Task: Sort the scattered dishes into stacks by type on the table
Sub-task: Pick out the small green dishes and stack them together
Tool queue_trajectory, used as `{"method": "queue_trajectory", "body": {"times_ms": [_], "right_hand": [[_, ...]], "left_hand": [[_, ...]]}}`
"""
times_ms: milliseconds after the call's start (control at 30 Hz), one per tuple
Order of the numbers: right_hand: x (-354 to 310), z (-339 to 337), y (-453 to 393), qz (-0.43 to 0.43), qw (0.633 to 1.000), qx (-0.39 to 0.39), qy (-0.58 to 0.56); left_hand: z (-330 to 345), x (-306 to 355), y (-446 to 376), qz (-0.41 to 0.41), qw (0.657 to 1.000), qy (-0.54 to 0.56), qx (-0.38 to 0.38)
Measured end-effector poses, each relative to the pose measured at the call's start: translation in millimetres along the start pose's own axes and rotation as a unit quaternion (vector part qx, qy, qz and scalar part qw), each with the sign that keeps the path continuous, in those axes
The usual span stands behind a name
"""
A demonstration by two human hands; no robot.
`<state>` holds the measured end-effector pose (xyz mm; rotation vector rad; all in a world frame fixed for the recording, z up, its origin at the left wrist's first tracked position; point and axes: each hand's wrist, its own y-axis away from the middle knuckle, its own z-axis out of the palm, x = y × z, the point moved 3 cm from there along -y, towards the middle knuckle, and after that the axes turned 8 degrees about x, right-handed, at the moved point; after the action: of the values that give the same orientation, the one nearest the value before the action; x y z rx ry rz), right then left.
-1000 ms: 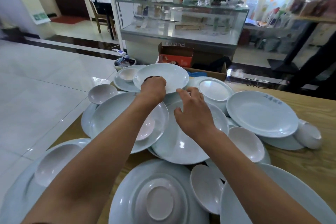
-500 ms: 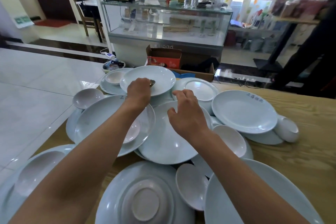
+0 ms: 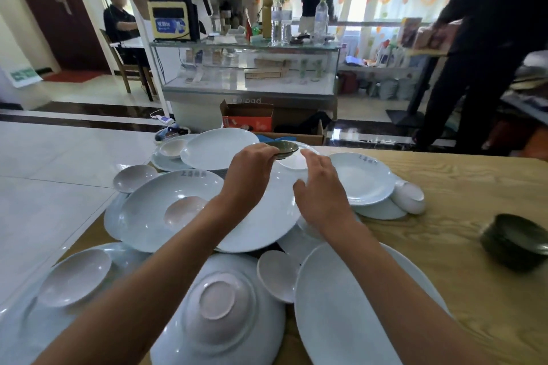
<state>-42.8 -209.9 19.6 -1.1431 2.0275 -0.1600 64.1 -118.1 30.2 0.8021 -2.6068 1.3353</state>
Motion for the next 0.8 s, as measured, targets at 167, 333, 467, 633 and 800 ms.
{"method": "queue_trajectory", "body": {"times_ms": [167, 333, 467, 633, 800], "right_hand": [[34.6, -48.4, 13.8, 0.015, 0.999, 0.035, -0.002], [70.6, -86.4, 29.2, 0.035, 0.997, 0.065, -0.001], [93.3, -113.2, 41.4, 0.048, 0.995, 0.087, 0.009], [121.2, -142.6, 56.6, 0.044, 0.992, 0.118, 0.027], [153.2, -170.8, 70.9, 0.067, 0.987, 0.142, 0.034]], "left_hand": [[-3.6, 61.3, 13.1, 0.050, 0.998, 0.035, 0.001], [7.3, 113.0, 27.2, 0.071, 0.995, 0.073, -0.019], [19.7, 150.7, 34.9, 0.096, 0.989, 0.104, -0.037], [38.6, 189.5, 39.2, 0.111, 0.982, 0.145, -0.058], [57.2, 221.0, 46.6, 0.122, 0.979, 0.143, -0.081]]}}
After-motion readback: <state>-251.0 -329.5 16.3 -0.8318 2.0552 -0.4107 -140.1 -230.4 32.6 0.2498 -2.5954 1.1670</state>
